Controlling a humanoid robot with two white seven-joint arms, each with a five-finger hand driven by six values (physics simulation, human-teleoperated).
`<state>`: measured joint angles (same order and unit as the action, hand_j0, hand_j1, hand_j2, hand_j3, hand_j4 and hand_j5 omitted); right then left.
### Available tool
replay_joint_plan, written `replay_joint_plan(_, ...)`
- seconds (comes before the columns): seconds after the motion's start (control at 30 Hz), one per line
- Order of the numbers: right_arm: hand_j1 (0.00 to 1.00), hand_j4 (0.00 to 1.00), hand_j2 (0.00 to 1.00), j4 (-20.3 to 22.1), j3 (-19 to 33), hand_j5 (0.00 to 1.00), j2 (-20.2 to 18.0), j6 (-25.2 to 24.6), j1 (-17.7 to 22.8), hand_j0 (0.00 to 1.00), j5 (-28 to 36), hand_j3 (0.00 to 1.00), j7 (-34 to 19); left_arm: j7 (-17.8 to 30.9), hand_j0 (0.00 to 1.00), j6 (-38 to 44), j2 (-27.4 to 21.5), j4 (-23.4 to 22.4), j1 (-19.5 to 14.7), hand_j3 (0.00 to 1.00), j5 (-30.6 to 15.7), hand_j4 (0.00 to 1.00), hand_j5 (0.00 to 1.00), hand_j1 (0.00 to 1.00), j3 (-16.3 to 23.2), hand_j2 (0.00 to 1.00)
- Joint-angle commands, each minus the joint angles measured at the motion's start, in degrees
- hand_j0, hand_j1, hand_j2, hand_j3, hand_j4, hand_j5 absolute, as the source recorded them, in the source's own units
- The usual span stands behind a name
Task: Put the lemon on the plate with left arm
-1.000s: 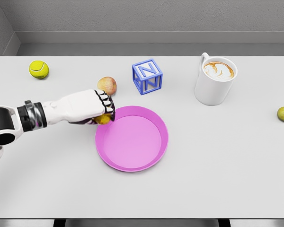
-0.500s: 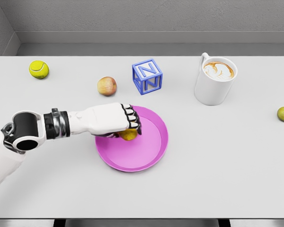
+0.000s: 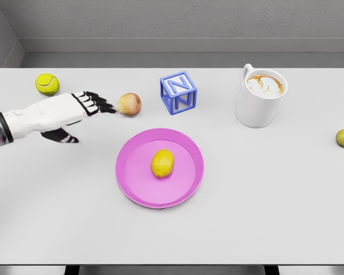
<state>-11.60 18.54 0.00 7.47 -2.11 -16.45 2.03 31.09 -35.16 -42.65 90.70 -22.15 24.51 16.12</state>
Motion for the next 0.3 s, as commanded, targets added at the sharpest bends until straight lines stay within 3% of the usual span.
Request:
replay_joint_plan(0.0,1.0,1.0,1.0,-0.01,0.0,1.0,0.0,0.0,0.0,1.0,0.01,1.0,-0.01,0.19,1.0,0.16,-1.83,-2.37,0.09,1.0,-2.18,1.0,1.0,1.0,-3.02,1.0)
replay_joint_plan(0.27,1.0,1.0,1.0,-0.01,0.0,1.0,0.0,0.0,0.0,1.0,0.01,1.0,-0.01,0.37,1.0,0.16,-1.91,-1.93,0.26,1.0,-2.18,1.0,1.0,1.0,-2.67,1.0)
